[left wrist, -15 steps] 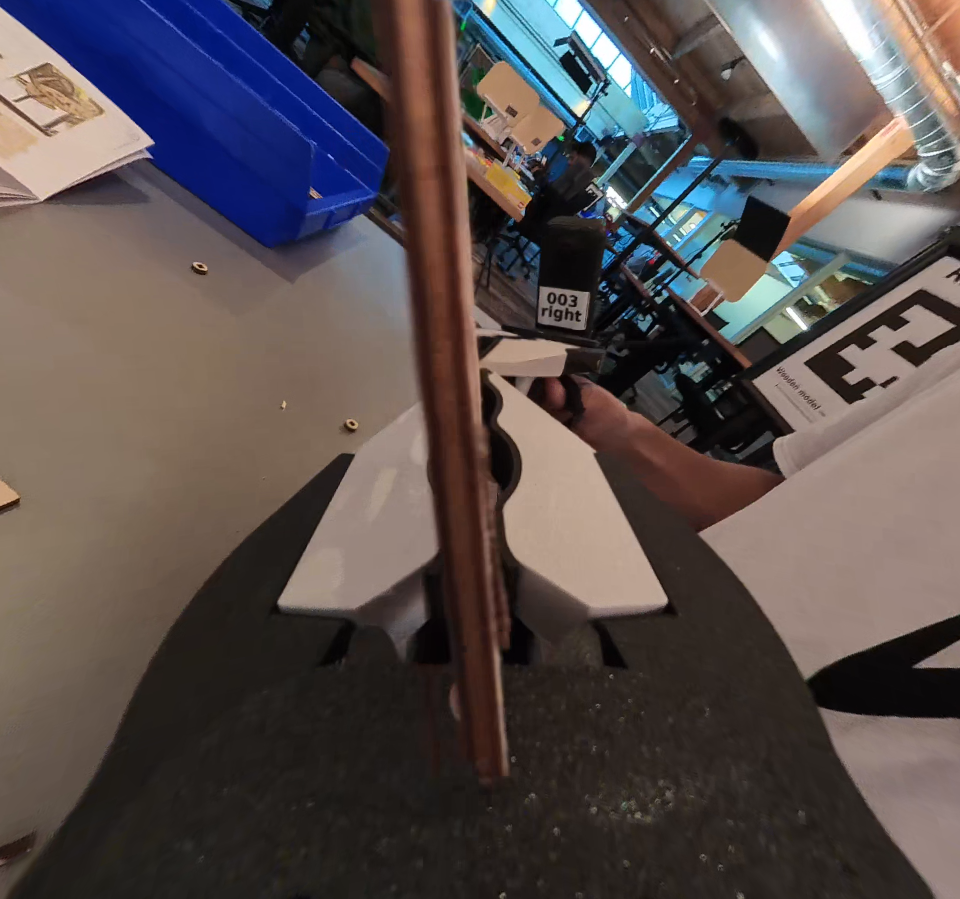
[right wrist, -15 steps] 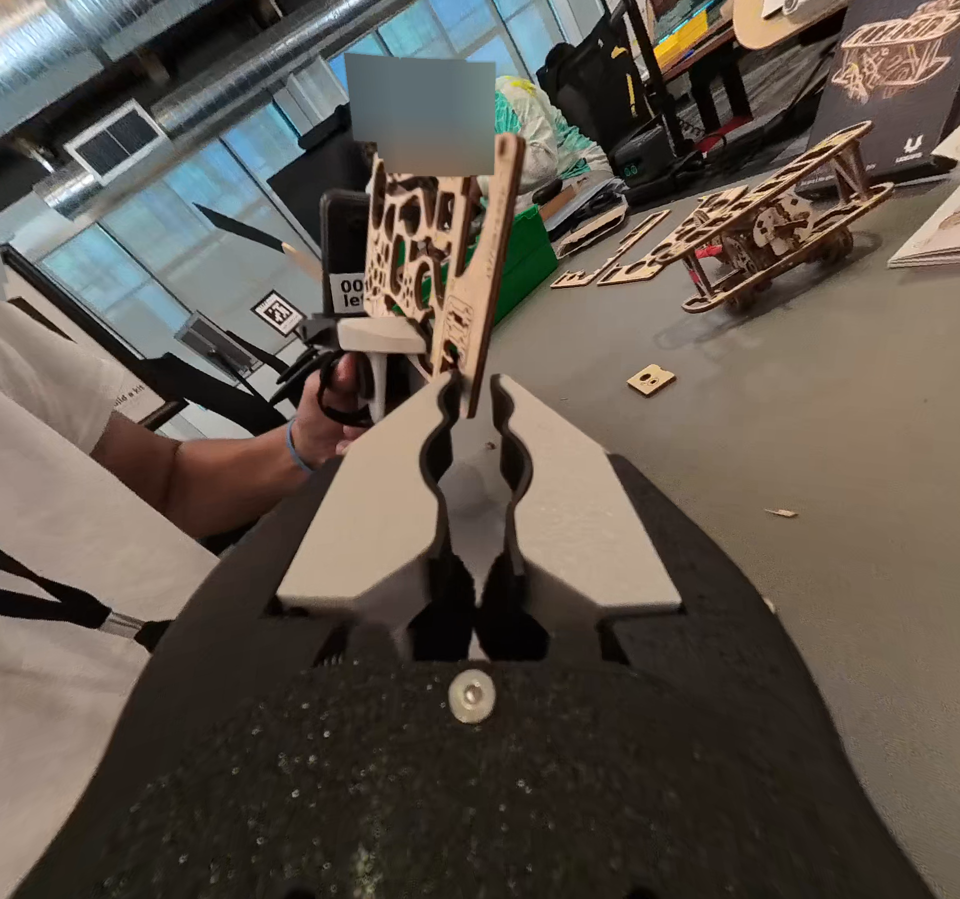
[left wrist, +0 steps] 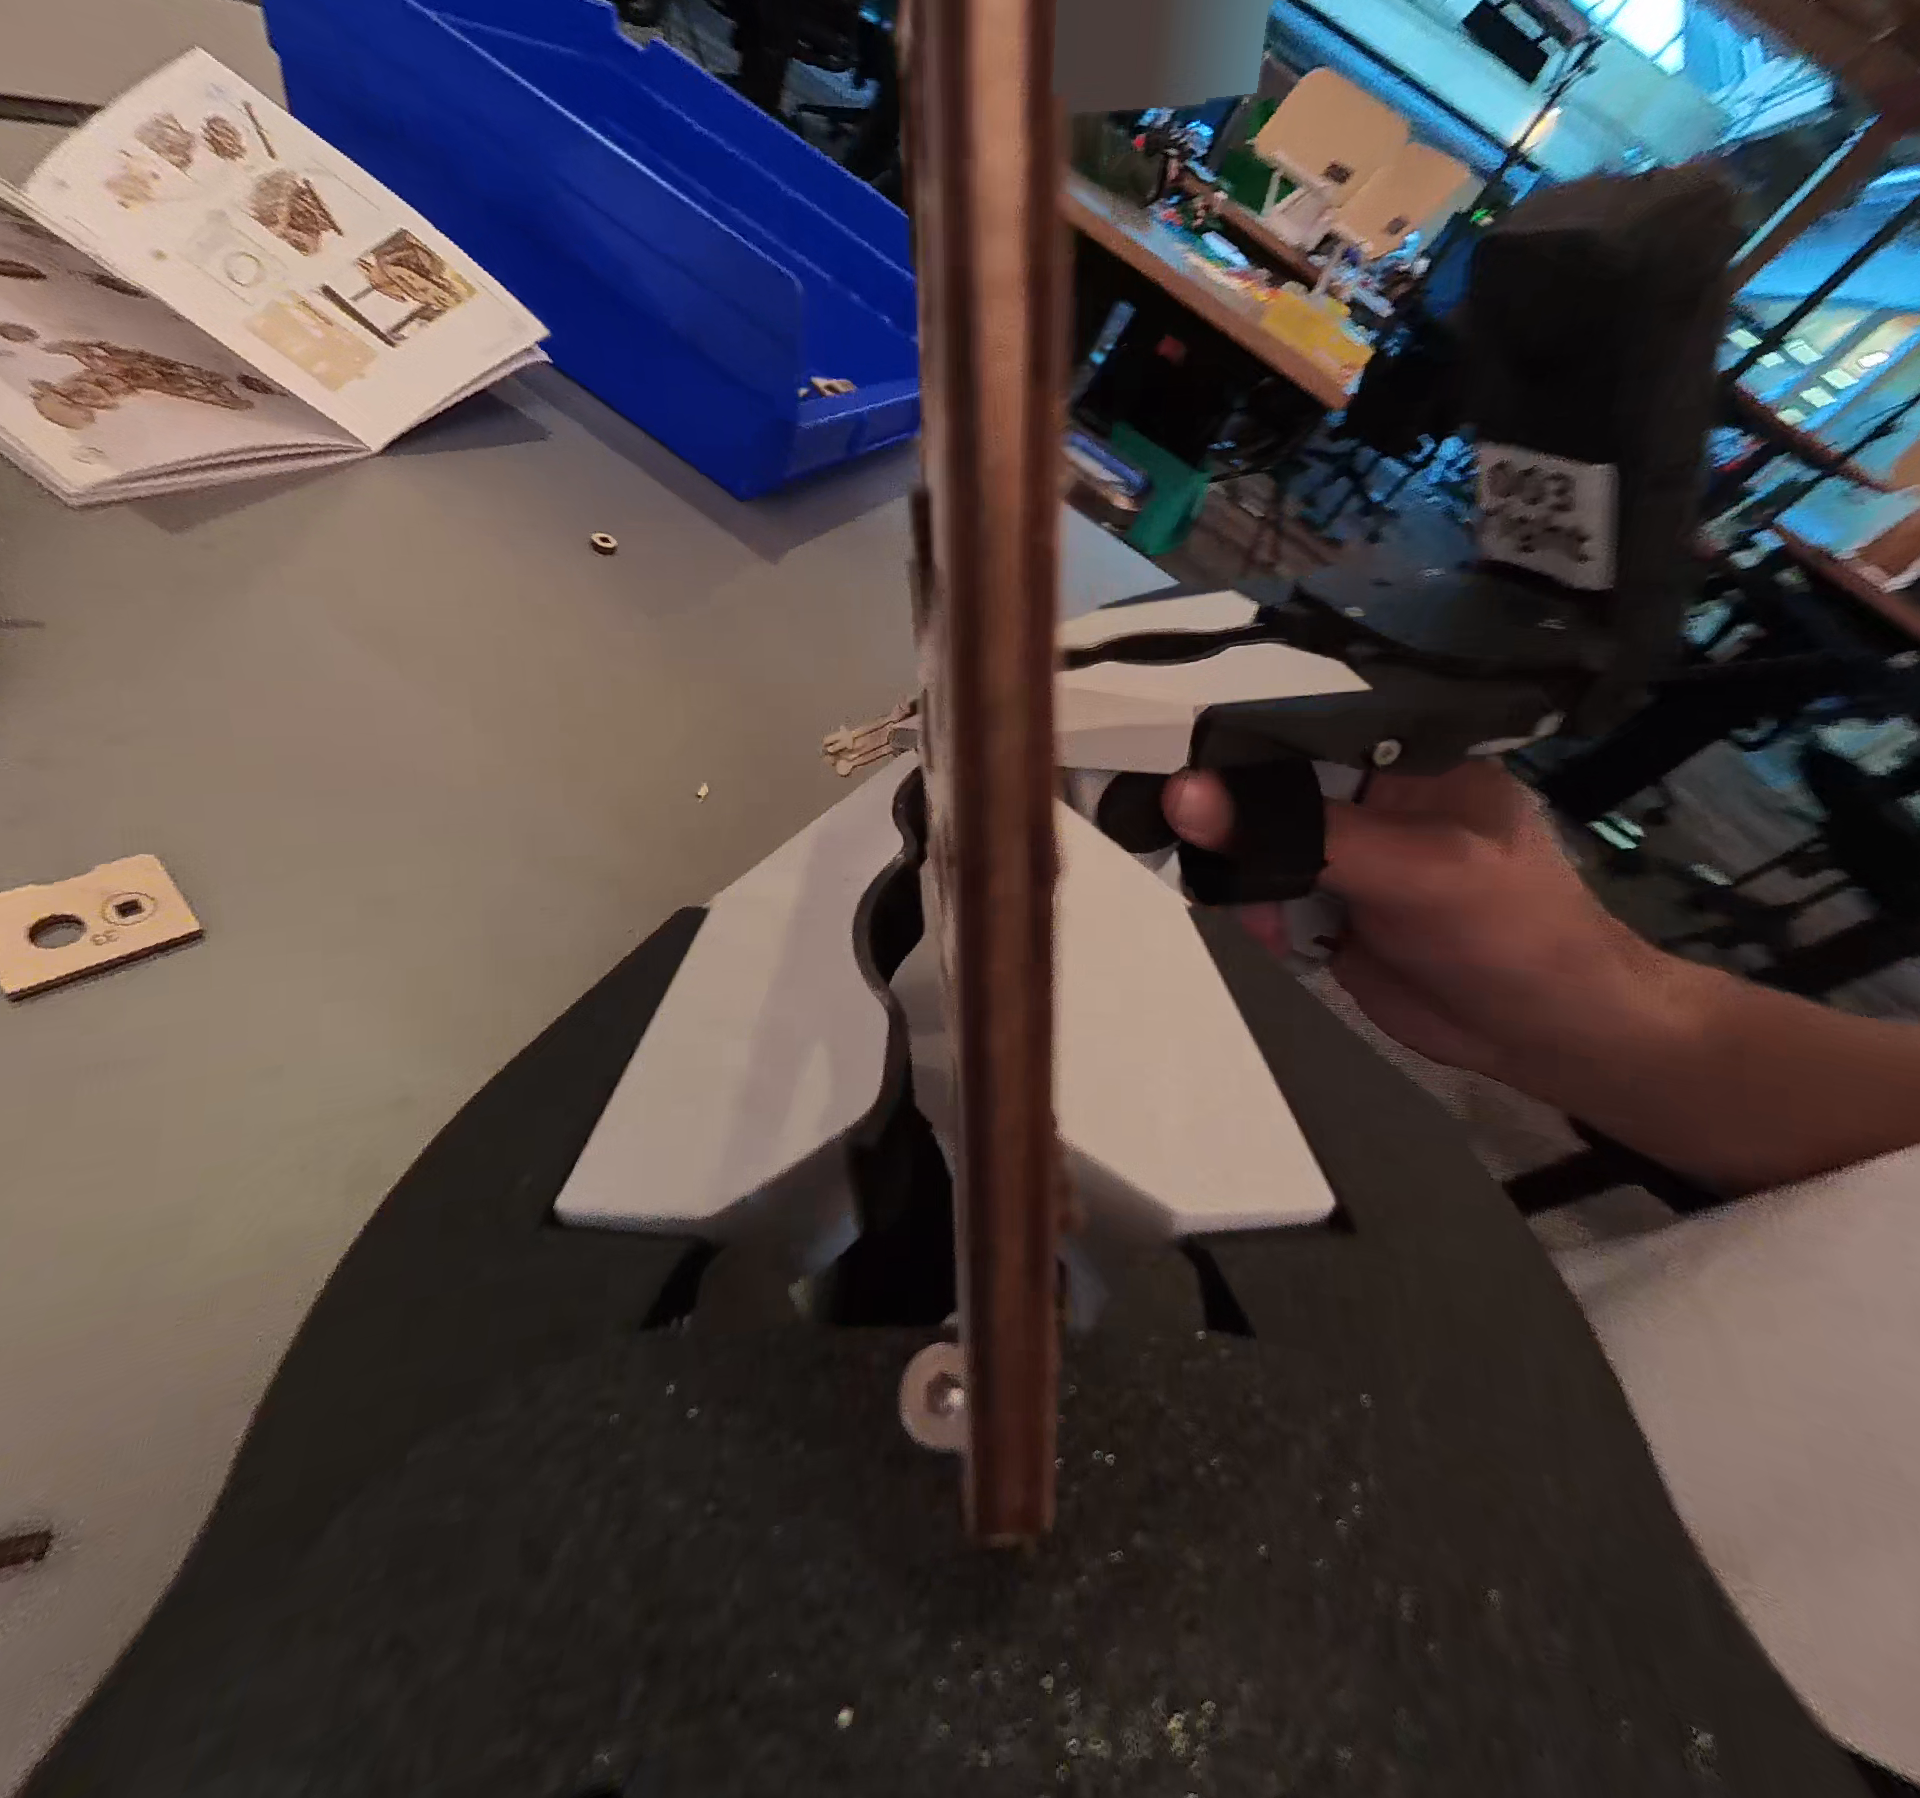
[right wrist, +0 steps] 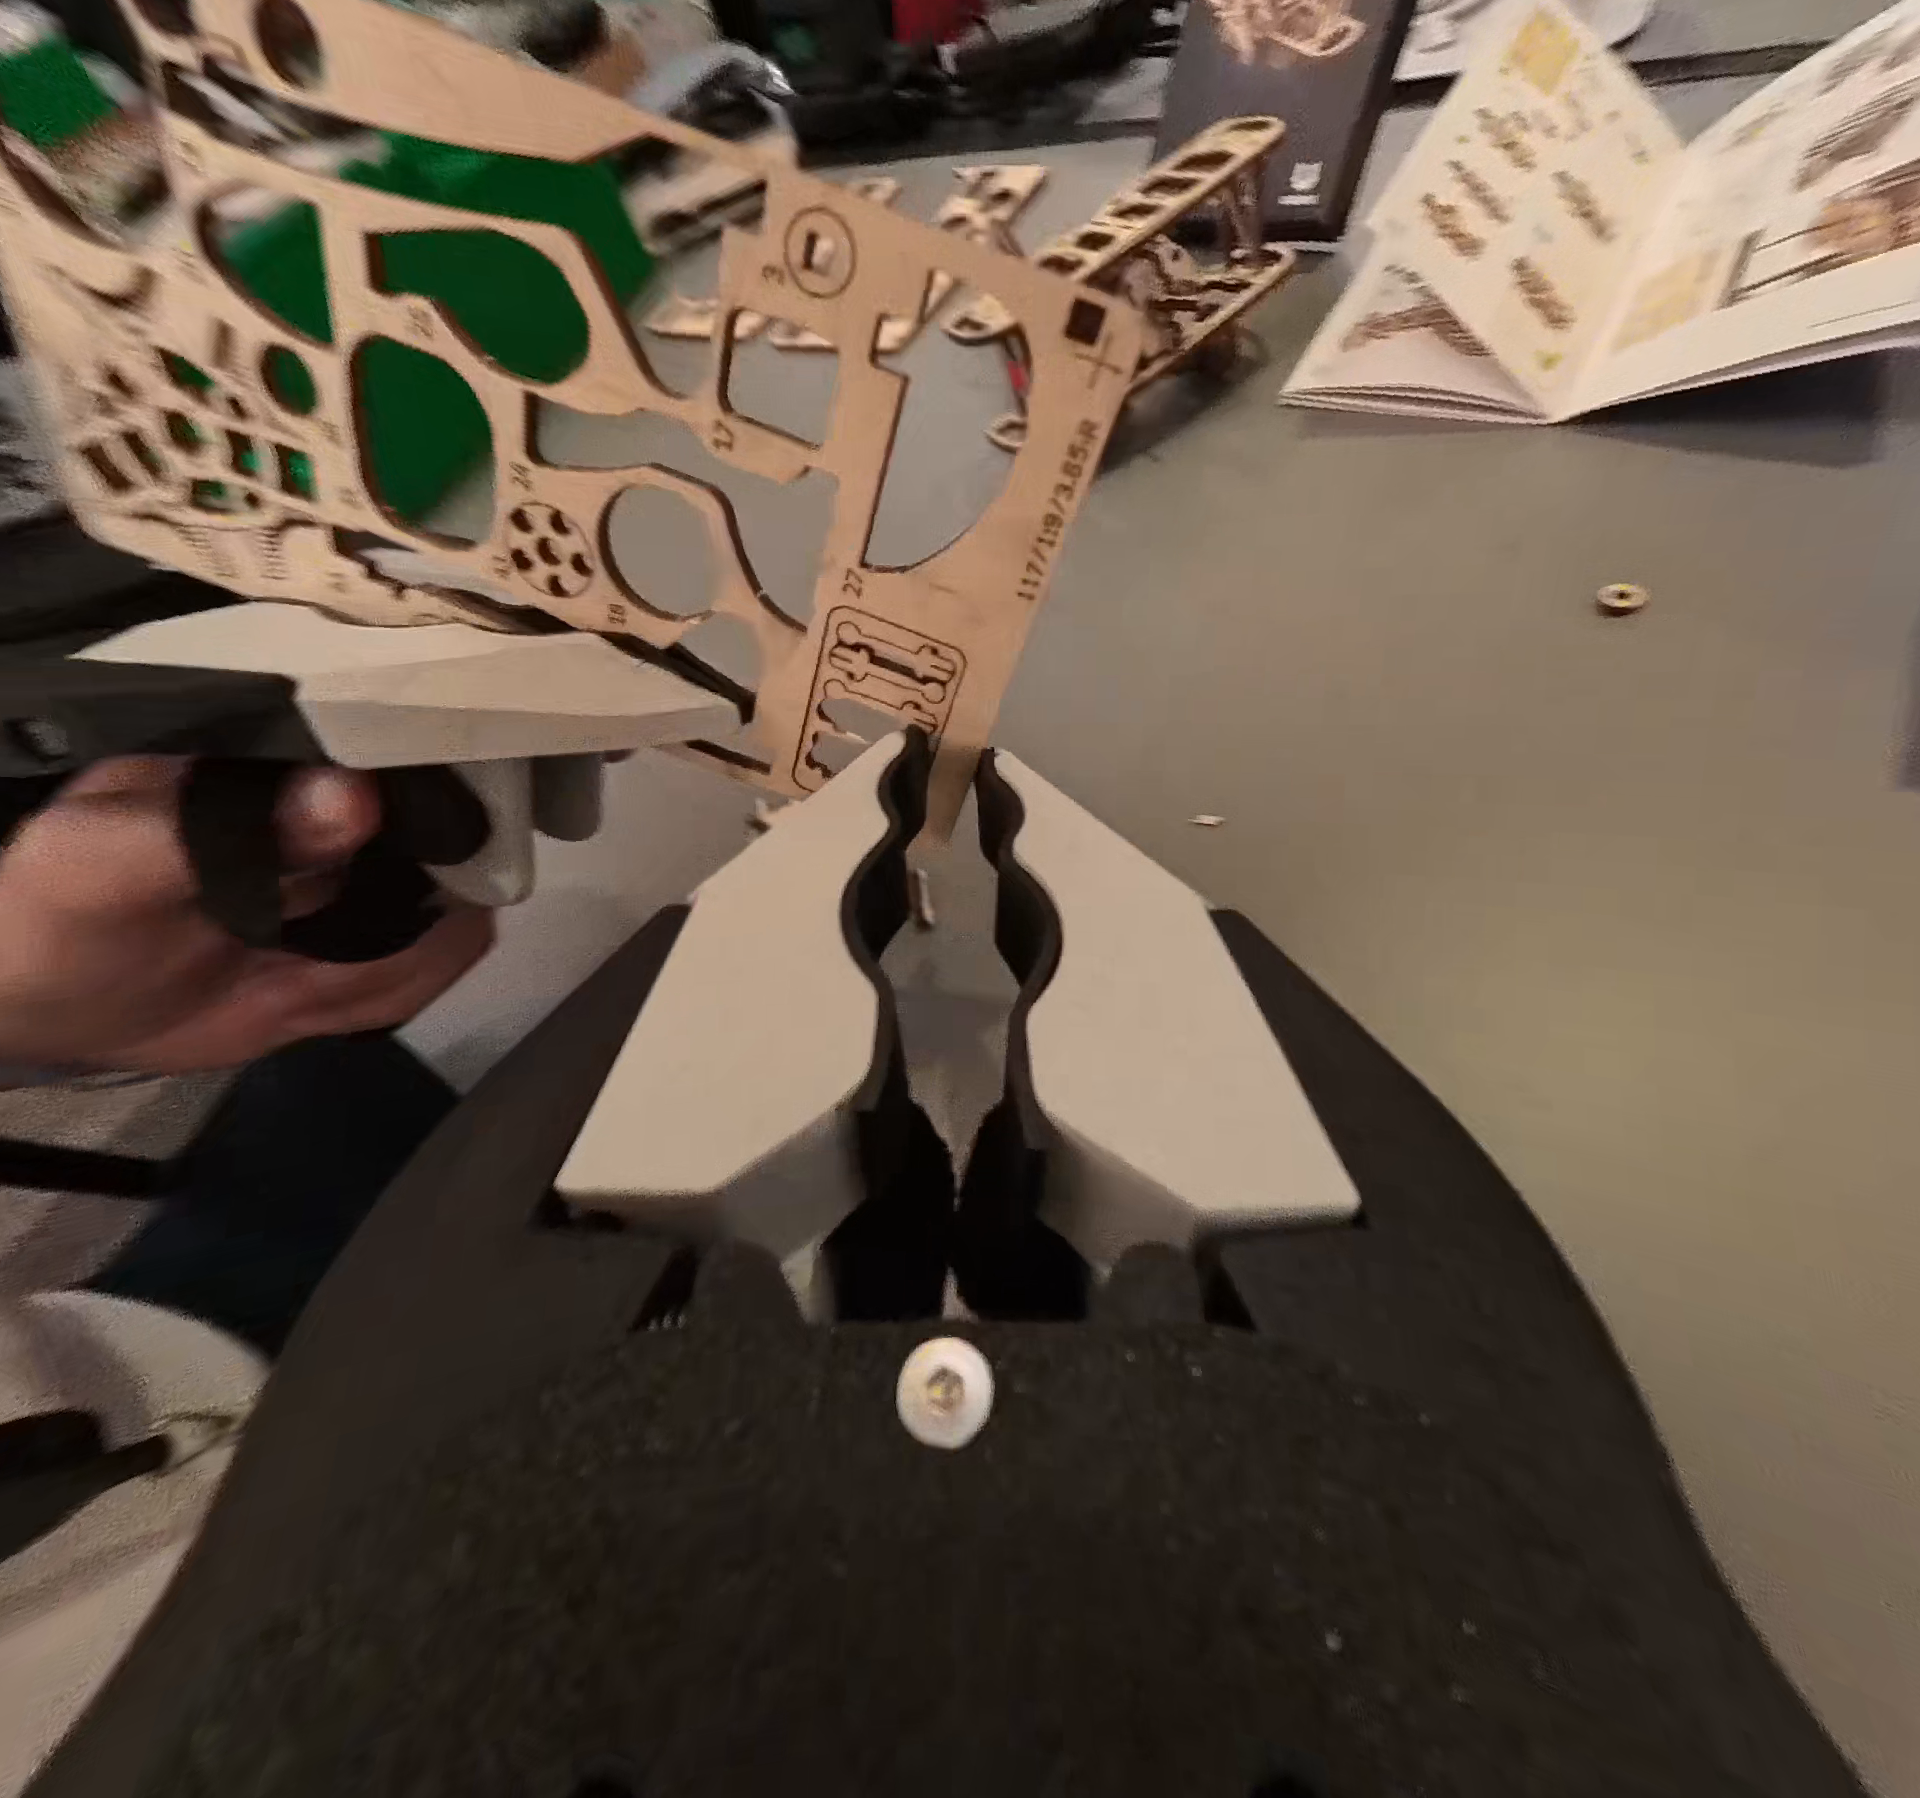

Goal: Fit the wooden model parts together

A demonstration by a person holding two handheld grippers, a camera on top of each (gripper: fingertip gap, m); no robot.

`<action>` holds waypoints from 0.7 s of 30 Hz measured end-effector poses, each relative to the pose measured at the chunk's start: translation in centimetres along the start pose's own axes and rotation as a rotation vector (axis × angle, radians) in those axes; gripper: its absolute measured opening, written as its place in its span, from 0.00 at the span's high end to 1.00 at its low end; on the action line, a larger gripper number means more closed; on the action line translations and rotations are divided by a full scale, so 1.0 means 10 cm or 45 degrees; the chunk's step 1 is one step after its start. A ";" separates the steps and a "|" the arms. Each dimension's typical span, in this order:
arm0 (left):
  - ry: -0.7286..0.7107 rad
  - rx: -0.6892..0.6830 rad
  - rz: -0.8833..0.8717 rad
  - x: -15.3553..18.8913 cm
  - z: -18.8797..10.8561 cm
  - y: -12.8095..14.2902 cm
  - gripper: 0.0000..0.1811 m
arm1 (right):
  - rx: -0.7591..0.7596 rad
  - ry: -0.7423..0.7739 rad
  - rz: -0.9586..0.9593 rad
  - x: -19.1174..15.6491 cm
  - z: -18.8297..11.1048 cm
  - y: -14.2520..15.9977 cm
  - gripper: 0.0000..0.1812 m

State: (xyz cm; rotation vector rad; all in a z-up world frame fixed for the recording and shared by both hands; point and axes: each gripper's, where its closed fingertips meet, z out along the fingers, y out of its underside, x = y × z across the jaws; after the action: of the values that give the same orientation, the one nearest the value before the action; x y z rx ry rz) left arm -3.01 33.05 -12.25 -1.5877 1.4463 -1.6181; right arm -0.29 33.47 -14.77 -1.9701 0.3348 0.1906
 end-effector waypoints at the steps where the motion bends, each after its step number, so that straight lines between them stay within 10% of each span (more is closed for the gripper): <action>1: -0.035 0.002 0.032 0.01 0.02 0.00 0.99 | -0.019 0.078 -0.076 0.03 -0.01 0.01 0.95; 5: -0.110 0.008 0.100 0.02 0.05 -0.02 1.00 | -0.003 0.080 -0.052 0.06 0.00 -0.02 0.95; 12: 0.352 0.027 0.000 0.17 -0.20 -0.20 1.00 | 0.268 -0.642 0.434 0.06 -0.36 -0.30 0.89; 21: 0.302 -0.288 1.017 0.26 -0.49 0.01 0.99 | -0.144 -0.961 0.396 -0.11 -0.39 -0.24 0.87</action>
State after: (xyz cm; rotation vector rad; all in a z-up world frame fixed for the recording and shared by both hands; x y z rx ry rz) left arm -8.09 32.46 -10.16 -0.7326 2.0862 -1.2016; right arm -0.65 31.02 -10.73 -1.7944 0.1282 1.1336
